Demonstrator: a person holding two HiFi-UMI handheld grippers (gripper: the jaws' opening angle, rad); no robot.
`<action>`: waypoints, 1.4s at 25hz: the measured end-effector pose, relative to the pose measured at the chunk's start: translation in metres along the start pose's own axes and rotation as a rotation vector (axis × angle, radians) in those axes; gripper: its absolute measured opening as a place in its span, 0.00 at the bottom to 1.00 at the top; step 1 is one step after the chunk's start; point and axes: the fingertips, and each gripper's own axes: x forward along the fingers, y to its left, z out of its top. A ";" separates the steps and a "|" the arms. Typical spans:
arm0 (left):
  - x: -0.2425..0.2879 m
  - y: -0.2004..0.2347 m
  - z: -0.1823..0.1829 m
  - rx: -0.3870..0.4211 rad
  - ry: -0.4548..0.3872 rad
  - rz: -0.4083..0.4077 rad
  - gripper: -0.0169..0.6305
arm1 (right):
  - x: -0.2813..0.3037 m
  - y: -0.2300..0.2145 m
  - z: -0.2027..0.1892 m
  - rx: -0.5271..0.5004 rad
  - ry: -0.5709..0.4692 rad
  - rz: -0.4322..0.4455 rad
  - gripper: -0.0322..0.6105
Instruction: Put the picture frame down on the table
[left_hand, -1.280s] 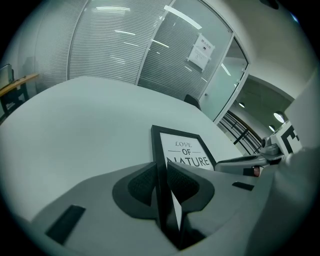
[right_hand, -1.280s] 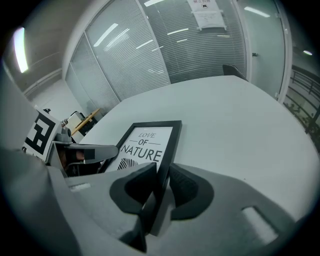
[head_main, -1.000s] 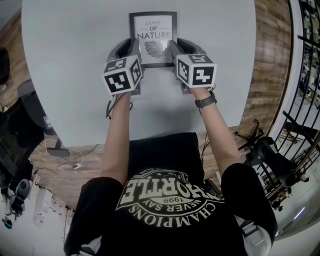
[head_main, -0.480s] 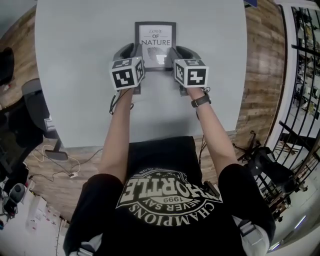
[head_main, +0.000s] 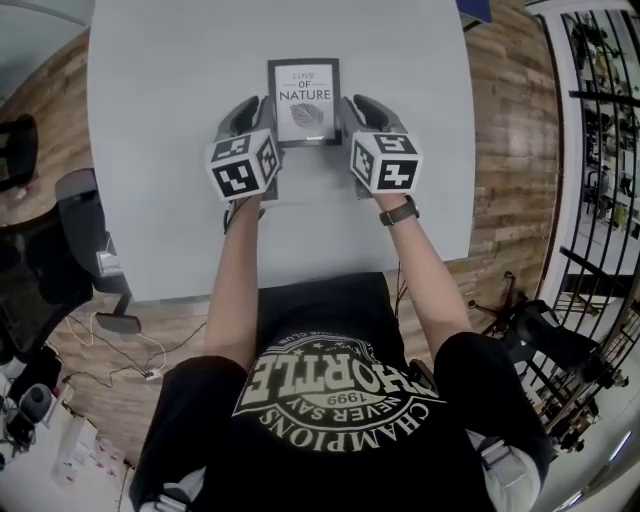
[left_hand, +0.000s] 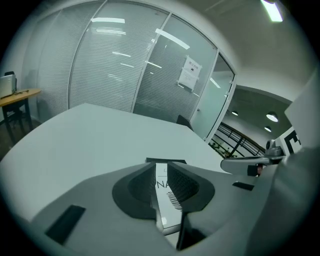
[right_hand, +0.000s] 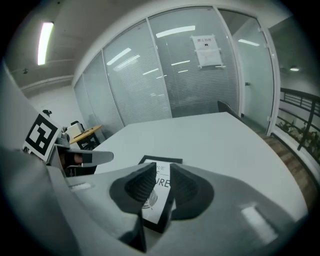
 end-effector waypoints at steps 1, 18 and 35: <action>-0.007 -0.003 0.006 0.010 -0.019 -0.005 0.14 | -0.006 0.004 0.007 0.005 -0.024 0.004 0.18; -0.177 -0.107 0.071 0.204 -0.309 -0.134 0.11 | -0.178 0.088 0.074 -0.073 -0.356 0.011 0.06; -0.309 -0.163 0.057 0.322 -0.539 -0.174 0.03 | -0.307 0.133 0.058 -0.127 -0.543 -0.056 0.05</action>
